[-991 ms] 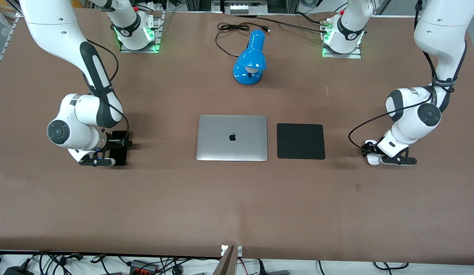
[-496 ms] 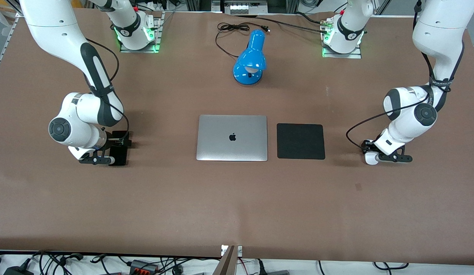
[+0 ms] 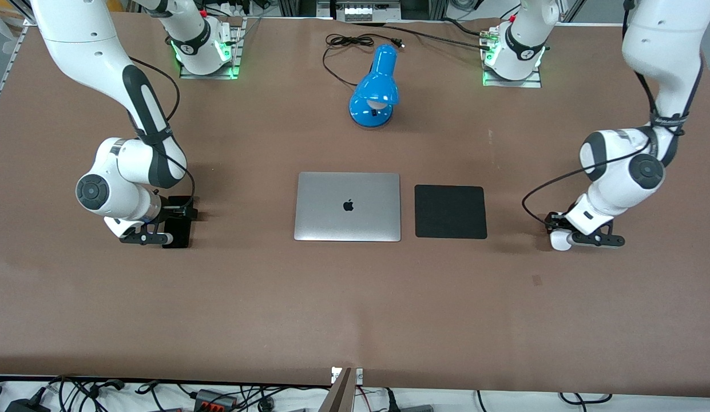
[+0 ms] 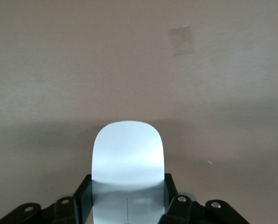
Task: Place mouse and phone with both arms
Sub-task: 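Close the right gripper on the phone while the left gripper grasps the mouse, then place the phone by the laptop while the left gripper places the mouse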
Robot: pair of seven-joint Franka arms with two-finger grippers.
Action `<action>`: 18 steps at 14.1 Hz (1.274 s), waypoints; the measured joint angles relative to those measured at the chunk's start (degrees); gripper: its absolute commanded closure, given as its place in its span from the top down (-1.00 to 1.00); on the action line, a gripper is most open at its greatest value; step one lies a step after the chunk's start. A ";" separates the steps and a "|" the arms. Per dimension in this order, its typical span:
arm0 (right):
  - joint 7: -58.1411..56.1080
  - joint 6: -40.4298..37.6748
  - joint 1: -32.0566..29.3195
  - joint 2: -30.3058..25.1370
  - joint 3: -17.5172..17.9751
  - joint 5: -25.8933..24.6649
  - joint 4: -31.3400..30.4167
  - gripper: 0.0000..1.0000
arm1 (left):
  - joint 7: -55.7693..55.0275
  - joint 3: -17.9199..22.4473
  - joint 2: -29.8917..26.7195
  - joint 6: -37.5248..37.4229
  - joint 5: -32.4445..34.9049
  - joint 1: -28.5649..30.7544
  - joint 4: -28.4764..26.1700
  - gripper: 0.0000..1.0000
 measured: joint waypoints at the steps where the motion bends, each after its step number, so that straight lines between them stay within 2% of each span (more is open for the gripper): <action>1: -0.18 0.69 0.00 0.05 0.00 0.00 -0.40 1.00 | -0.02 -0.54 -1.45 -7.36 0.00 -0.01 3.21 -0.24; 2: -0.26 1.30 0.00 0.13 0.00 0.00 -0.77 1.00 | -0.17 -1.36 -2.73 -14.82 0.00 -0.03 6.89 -0.24; 3: -0.30 1.69 0.00 0.23 0.00 0.00 -1.02 0.70 | -0.74 -2.43 -3.72 -22.00 0.00 -0.06 11.01 -0.24; 4: -0.60 1.88 0.00 0.32 0.00 0.00 -1.11 -0.01 | -1.87 -3.59 -4.33 -28.88 0.00 -0.16 15.47 -0.24; 5: -1.38 1.98 0.00 0.32 -0.02 0.00 -1.10 -0.40 | -3.41 -4.70 -4.66 -34.54 0.00 -0.38 19.54 -0.24; 6: -2.00 1.90 0.00 0.02 -0.07 0.00 -1.08 -0.56 | -5.33 -5.62 -4.79 -38.89 -0.01 -0.85 22.85 -0.24; 8: -2.26 2.12 0.03 -0.23 -0.05 0.00 -0.99 -0.64 | -9.95 -7.02 -4.79 -43.54 -0.03 -2.86 26.49 -0.24; 11: -2.32 2.77 0.68 -0.17 0.67 0.10 0.82 -0.65 | -17.83 -9.72 -4.41 -44.78 -0.04 -6.85 27.03 -0.28; 13: -1.34 2.77 2.06 -0.17 2.57 1.14 2.96 -0.65 | -22.43 -11.09 -3.41 -44.40 -0.04 -9.94 27.01 -0.30; 16: 7.15 2.75 6.23 0.28 5.59 1.69 3.99 -0.65 | -27.11 -11.41 -0.97 -38.30 -0.01 -14.56 24.96 -0.32; 18: 12.72 2.95 9.88 1.29 6.17 1.71 4.35 -0.65 | -28.52 -11.41 0.23 -29.06 0.00 -15.60 19.48 -0.32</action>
